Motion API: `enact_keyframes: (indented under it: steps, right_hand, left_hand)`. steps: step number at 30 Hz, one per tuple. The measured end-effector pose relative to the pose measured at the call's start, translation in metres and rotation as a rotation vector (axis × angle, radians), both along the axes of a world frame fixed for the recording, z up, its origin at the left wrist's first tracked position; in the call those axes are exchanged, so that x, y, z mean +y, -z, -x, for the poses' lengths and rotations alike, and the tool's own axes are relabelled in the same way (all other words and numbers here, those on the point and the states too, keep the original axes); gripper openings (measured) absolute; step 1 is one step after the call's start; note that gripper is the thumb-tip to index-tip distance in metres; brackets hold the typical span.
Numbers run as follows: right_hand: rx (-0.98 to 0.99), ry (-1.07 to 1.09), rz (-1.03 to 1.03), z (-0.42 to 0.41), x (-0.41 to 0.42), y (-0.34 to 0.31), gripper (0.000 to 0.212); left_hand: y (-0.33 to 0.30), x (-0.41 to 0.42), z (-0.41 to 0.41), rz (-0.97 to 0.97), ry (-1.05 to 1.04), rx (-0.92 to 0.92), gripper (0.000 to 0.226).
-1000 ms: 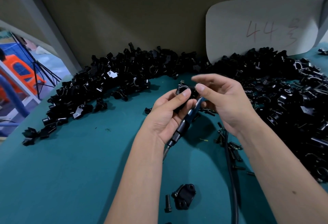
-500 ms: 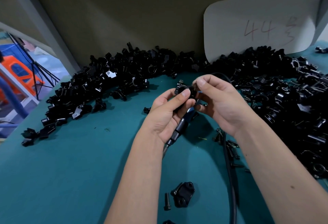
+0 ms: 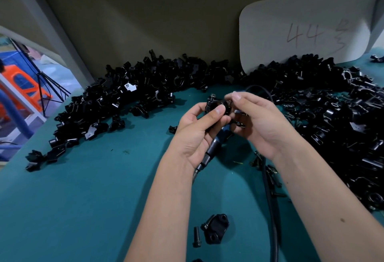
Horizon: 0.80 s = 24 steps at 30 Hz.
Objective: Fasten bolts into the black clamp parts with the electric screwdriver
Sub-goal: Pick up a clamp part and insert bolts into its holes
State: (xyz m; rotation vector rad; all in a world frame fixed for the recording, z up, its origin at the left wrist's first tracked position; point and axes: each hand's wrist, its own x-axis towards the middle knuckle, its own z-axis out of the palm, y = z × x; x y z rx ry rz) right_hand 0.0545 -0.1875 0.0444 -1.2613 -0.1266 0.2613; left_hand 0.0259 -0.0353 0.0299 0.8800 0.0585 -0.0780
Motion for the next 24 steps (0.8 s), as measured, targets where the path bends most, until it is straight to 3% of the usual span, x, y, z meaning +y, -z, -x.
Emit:
enact_keyframes:
  steps: [10, 14, 24]
  right_hand:
    - [-0.102, 0.162, 0.025, 0.003, 0.01, 0.001, 0.005]
    - [-0.1, 0.204, 0.058, 0.003, 0.011, 0.0, 0.017]
    - [-0.182, 0.104, 0.071, 0.001, 0.005, 0.005, 0.016]
  left_hand:
    - [0.0, -0.001, 0.001, 0.026, -0.009, -0.011, 0.034]
    - [0.0, -0.002, 0.002, -0.028, -0.029, -0.014, 0.029]
    - [0.0, -0.001, 0.003, 0.026, -0.012, -0.009, 0.031]
